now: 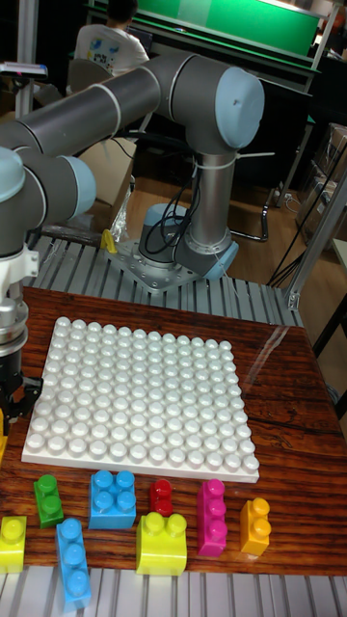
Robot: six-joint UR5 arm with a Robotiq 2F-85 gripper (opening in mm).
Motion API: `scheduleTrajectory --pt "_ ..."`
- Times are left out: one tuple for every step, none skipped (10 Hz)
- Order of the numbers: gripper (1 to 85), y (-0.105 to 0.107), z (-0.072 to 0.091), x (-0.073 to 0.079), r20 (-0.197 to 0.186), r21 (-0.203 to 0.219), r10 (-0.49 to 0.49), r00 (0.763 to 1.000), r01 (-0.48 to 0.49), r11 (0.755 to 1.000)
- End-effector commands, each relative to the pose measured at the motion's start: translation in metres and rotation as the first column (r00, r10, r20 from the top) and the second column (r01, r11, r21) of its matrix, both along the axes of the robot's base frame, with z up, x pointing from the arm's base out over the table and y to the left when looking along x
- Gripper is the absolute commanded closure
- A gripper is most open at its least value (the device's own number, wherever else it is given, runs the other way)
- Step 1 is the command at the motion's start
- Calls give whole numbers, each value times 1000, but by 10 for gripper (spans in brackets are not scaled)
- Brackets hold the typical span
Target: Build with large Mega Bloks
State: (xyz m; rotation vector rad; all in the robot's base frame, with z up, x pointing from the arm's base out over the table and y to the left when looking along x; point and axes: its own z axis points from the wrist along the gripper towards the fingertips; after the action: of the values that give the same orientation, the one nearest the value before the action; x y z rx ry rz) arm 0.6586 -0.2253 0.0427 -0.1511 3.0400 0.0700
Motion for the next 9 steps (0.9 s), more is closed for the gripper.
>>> scheduleTrajectory --pt "460 2 -8 0 5 10 -2 1000 2 1000" --pt "453 2 -8 -1 2 10 -1 1000 1 1000" --pt "453 2 -8 -2 -1 10 4 1000 -4 1000" --pt "443 2 -9 -6 -14 7 20 1000 -20 1000" --pt "437 2 -10 -6 -16 8 23 1000 -23 1000" --pt "437 2 -12 -6 -18 8 22 1000 -22 1000" --pt "437 1 -15 -6 -18 8 20 1000 -20 1000" --pt "437 1 -17 -5 -15 8 22 1000 -22 1000" --pt "437 0 -19 -5 -15 7 22 1000 -22 1000"
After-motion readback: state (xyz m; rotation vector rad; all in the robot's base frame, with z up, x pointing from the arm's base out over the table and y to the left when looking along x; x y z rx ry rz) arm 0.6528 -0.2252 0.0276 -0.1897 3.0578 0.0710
